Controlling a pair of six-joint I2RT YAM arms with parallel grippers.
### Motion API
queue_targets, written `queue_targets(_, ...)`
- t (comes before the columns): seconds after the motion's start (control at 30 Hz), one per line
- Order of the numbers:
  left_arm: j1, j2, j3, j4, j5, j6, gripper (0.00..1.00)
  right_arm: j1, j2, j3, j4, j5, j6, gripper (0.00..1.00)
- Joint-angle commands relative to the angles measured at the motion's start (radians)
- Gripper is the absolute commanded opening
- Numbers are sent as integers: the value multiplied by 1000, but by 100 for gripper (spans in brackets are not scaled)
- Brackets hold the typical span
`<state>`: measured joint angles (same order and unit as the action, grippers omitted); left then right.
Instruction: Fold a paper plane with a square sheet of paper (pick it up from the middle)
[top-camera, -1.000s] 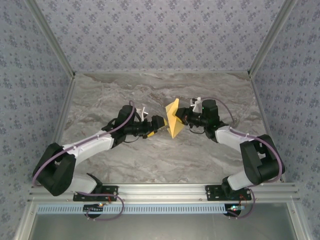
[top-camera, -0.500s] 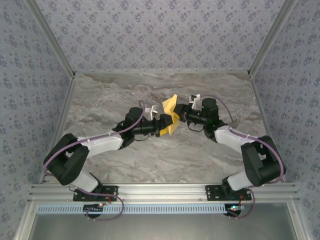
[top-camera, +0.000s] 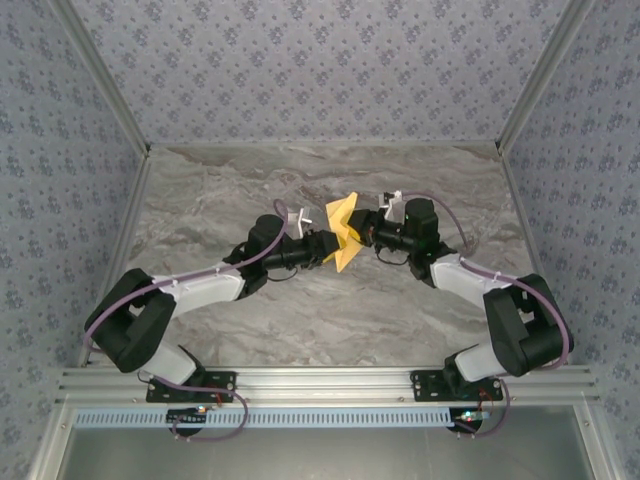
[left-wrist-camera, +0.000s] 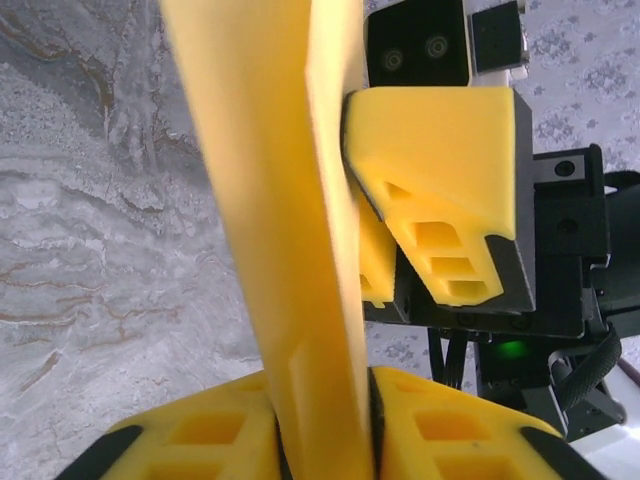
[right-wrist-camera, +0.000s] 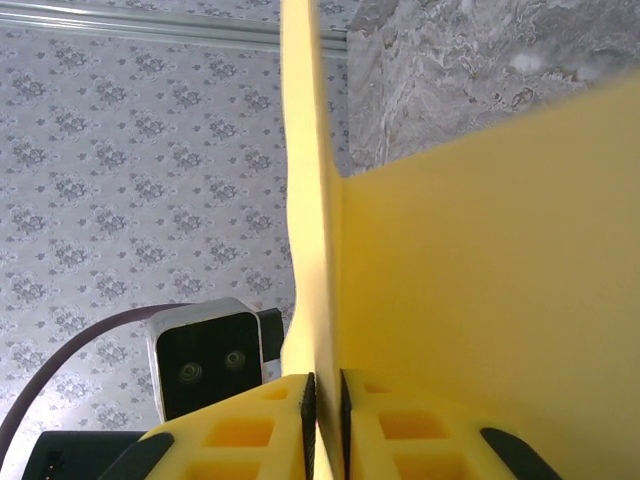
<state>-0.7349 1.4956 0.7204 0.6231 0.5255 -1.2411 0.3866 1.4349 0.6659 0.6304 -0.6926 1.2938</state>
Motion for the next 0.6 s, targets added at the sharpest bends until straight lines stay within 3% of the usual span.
queue_targets(0.0,6,-29,3,-3,-7,34,19,-2,-40,-6,-54,-8,-42,20)
queue_targets(0.07,9,-30,9,-27,-5,49,15,-4,-59,9,-158,-4,-98,28)
queue_targets(0.17,21,-47,19,-115,-16,99,12,-16,-120,36,-400,62,-233,52)
queue_targets(0.3,40,-99,76,-457,-108,260,13,-22,-225,89,-766,260,-437,75)
queue_targets(0.37,36,-117,158,-729,-227,380,13,-20,-265,101,-878,349,-498,81)
queue_targets(0.43,17,-115,267,-1013,-414,493,13,-21,-301,101,-947,418,-536,84)
queue_targets(0.57,-37,-57,437,-1378,-768,590,13,-17,-335,82,-997,477,-553,87)
